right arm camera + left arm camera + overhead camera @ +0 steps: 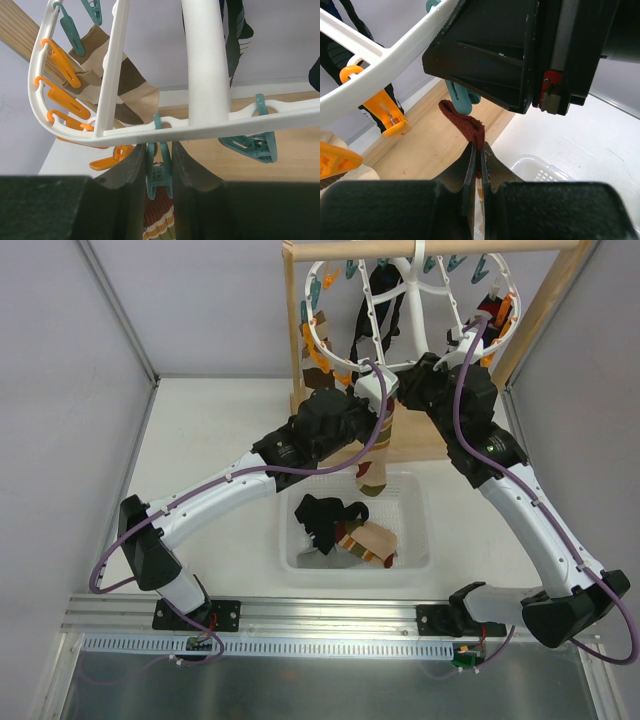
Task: Clip the socks to the hanger
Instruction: Clamp the sock onto the hanger.
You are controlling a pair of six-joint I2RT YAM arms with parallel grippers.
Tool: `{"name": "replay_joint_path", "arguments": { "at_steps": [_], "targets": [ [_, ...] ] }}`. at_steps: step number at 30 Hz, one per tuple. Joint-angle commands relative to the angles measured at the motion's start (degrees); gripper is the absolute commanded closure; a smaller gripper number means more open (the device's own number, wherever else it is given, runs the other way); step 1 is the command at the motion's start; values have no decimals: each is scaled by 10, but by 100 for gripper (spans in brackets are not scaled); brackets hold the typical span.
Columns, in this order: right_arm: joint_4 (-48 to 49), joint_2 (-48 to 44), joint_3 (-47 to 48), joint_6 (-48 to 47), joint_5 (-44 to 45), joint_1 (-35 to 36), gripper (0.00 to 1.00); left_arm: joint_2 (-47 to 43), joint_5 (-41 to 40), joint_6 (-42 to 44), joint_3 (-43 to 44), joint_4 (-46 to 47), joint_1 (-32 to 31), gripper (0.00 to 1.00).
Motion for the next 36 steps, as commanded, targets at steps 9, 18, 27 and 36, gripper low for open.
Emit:
{"name": "replay_joint_path", "arguments": {
  "at_steps": [9, 18, 27, 36],
  "targets": [
    [-6, 0, 15, -1, 18, 0, 99, -14, -7, 7, 4, 31, -9, 100],
    [-4, -3, 11, -2, 19, 0, 99, -24, -15, 5, -15, 42, -11, 100],
    [-5, -4, 10, -2, 18, 2, 99, -25, -18, 13, -12, 45, -12, 100],
    [-9, -6, 9, -10, 26, 3, 99, -28, -57, 6, -17, 52, -12, 100]
  ]
}}
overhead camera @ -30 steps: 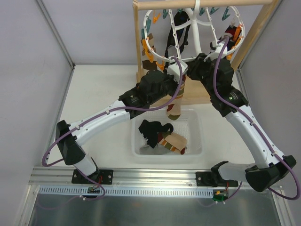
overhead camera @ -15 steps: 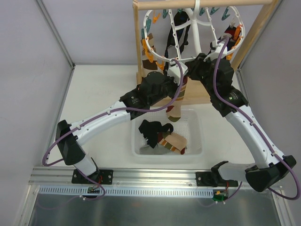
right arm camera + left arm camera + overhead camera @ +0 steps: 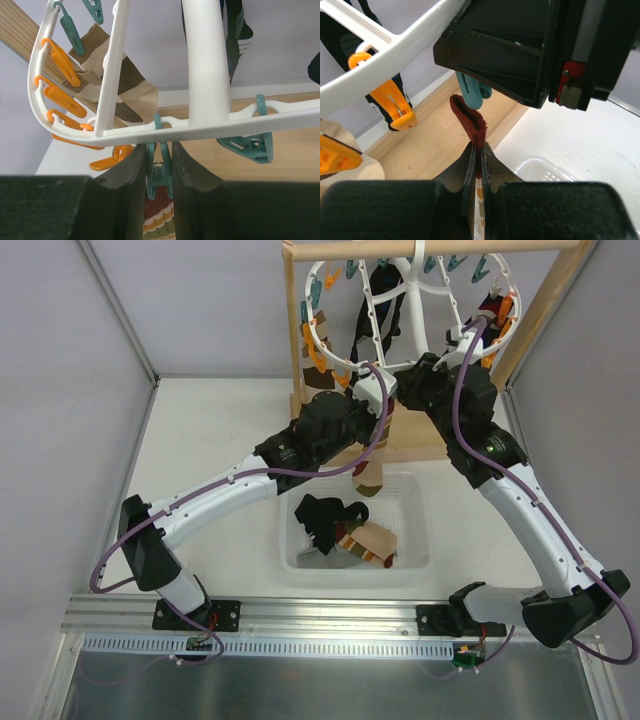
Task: Clip the socks to the hanger
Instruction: Clamp the sock onto the hanger.
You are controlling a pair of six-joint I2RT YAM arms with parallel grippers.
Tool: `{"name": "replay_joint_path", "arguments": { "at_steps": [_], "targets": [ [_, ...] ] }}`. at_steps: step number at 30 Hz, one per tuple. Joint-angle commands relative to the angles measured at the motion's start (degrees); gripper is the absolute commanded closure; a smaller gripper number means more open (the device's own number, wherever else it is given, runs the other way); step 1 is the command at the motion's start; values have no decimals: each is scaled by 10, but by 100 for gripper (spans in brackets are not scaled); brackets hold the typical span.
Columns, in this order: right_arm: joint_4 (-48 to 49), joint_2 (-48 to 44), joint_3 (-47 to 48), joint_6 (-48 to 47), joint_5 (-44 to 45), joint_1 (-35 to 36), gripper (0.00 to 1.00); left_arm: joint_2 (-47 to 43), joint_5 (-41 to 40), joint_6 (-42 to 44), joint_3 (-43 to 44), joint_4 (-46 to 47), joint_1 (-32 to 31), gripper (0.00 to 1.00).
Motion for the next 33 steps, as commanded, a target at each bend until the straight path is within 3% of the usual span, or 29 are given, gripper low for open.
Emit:
{"name": "replay_joint_path", "arguments": {
  "at_steps": [1, 33],
  "targets": [
    [-9, -5, 8, -4, 22, 1, 99, -26, -29, 5, 0, 39, -8, 100],
    [-3, -1, 8, 2, 24, 2, 99, -34, -7, 14, -19, 62, -9, 100]
  ]
}}
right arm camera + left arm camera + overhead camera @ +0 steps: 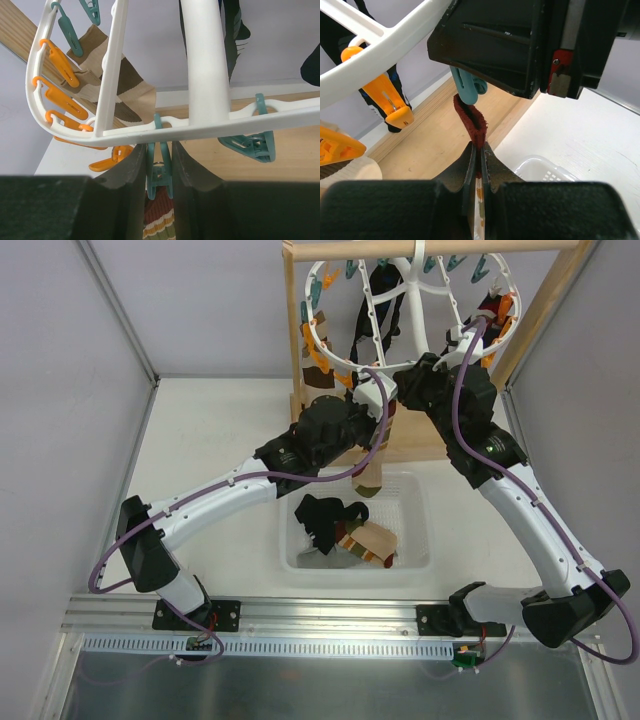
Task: Clip the socks to the hanger
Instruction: Clamp the sock onto the hanger.
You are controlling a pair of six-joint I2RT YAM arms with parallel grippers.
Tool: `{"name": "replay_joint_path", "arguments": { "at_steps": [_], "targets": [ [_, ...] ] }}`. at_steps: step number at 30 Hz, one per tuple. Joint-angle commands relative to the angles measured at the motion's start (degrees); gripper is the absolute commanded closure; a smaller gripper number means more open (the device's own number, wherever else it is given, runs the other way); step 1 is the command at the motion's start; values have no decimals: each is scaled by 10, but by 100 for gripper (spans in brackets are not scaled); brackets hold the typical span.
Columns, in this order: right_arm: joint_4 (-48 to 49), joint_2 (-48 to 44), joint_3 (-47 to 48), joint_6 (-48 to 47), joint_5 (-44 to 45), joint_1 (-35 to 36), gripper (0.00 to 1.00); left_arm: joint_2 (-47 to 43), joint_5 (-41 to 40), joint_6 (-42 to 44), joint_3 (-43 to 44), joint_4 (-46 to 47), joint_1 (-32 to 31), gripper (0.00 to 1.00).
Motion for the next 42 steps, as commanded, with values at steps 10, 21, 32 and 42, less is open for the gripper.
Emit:
{"name": "replay_joint_path", "arguments": {
  "at_steps": [10, 21, 32, 42],
  "targets": [
    [-2, -2, 2, 6, 13, -1, 99, -21, -6, 12, 17, 42, -5, 100],
    [-2, -2, 0, 7, 14, 0, 99, -17, -5, 21, 39, 53, -6, 100],
    [-4, -3, 1, -2, 26, 6, 99, -12, -18, 32, 63, 60, -7, 100],
    [-13, -2, 11, 2, 17, 6, 96, -12, -20, 34, 54, 62, -8, 100]
  ]
}}
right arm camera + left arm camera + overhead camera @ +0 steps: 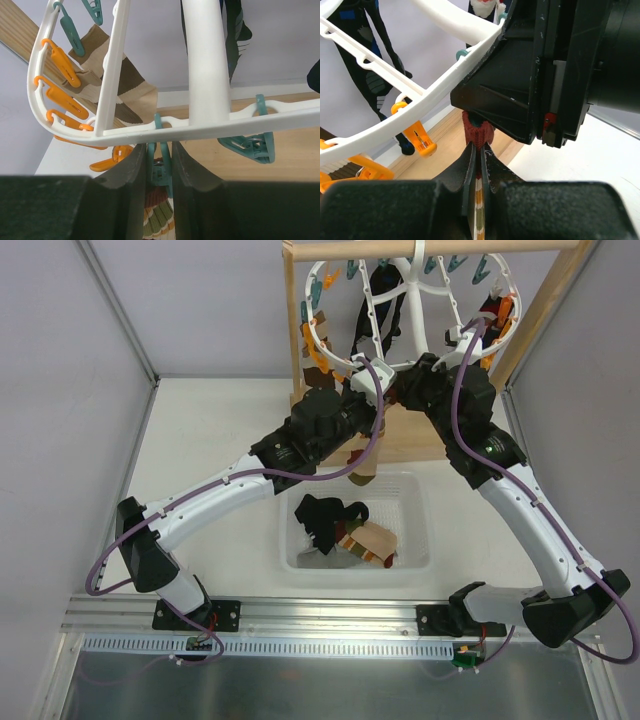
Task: Clip the socks to the hanger
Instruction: Clamp the sock onto the hanger.
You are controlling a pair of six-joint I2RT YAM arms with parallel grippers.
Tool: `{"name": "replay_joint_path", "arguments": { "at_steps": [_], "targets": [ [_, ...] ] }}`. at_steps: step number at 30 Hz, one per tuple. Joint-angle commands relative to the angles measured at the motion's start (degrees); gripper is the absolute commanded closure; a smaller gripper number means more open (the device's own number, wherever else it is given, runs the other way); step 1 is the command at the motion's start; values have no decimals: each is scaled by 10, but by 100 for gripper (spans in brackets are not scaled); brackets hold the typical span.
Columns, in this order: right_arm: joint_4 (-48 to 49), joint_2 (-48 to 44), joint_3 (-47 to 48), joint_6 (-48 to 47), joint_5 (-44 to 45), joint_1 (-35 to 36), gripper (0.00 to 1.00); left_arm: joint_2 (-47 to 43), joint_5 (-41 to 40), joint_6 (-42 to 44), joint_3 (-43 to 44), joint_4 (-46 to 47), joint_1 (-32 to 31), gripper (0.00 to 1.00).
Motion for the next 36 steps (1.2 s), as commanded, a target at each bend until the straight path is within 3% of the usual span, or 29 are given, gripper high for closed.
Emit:
{"name": "replay_joint_path", "arguments": {
  "at_steps": [1, 2, 5, 8, 15, 18, 20, 25, 36],
  "targets": [
    [-17, 0, 14, 1, 11, 2, 90, -11, -15, 10, 16, 38, -8, 100],
    [-22, 0, 17, 2, 8, 2, 77, -11, -16, 11, 16, 38, -9, 100],
    [-30, 3, 25, 3, 2, 1, 66, -11, -17, 12, 14, 39, -9, 100],
    [-34, 0, 29, 7, -11, 1, 47, -11, -17, 15, 12, 40, -9, 100],
    [-41, -16, 32, 14, -17, 1, 30, -17, -26, 19, 3, 49, -8, 100],
    [-56, -24, 39, 14, -15, 2, 14, -17, -35, 24, 1, 53, -9, 100],
    [-66, -33, 39, 12, -10, 1, 8, -18, -40, 28, -2, 56, -9, 100],
    [-100, -72, 41, -8, -9, 0, 0, -28, -60, 35, -12, 63, -8, 100],
    [-181, -138, 24, -101, 49, -2, 0, -70, -84, 3, -63, 53, 8, 100]
  ]
}}
